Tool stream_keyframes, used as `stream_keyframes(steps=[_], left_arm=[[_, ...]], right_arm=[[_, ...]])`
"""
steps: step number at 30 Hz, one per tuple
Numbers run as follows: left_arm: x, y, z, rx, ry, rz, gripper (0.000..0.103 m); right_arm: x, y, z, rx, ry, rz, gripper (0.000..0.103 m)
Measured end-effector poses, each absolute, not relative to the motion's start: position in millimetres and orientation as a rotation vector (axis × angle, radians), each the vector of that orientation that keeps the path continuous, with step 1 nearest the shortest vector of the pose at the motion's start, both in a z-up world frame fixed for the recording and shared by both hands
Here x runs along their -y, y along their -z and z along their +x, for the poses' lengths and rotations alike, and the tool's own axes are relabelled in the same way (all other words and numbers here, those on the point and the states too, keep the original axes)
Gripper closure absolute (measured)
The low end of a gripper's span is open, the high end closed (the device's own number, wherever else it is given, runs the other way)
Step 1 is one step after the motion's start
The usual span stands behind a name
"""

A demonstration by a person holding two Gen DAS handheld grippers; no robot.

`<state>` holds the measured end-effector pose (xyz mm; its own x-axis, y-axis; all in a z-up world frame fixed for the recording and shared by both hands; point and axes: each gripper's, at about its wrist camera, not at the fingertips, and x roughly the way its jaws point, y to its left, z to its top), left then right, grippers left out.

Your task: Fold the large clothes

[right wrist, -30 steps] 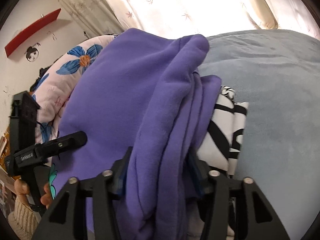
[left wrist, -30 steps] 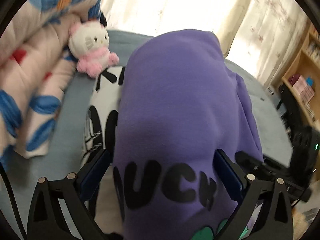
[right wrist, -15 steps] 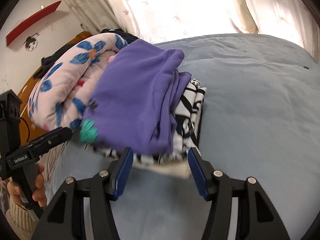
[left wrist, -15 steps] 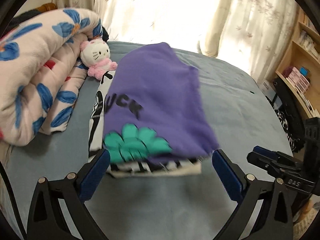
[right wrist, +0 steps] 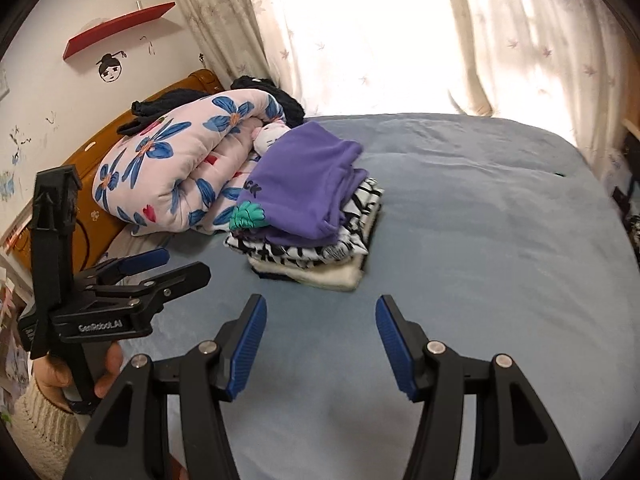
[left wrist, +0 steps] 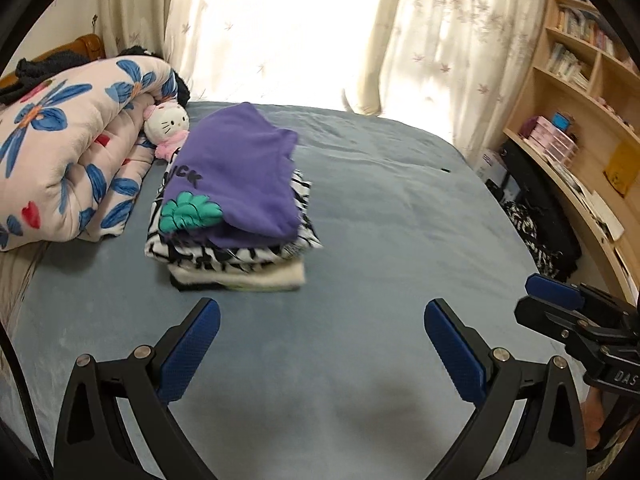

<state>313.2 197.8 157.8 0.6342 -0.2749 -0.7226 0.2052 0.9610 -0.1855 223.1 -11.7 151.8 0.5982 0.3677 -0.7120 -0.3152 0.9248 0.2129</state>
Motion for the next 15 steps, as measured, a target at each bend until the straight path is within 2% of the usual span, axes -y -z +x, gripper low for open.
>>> stream_keyframes(steps=[5,15], left_arm=[[-154.1,-157.3,248.5,-0.816,0.285,-0.01,0.001],[-90.8,-115.5,165.9,-0.805,0.252,0.054,0.001]], right_arm=[[40.8,-144.1,180.4,-0.85,-0.383,0.075,0.046],[94.4,-88.6,109.8,-0.872,-0.264,0.065,0.046]])
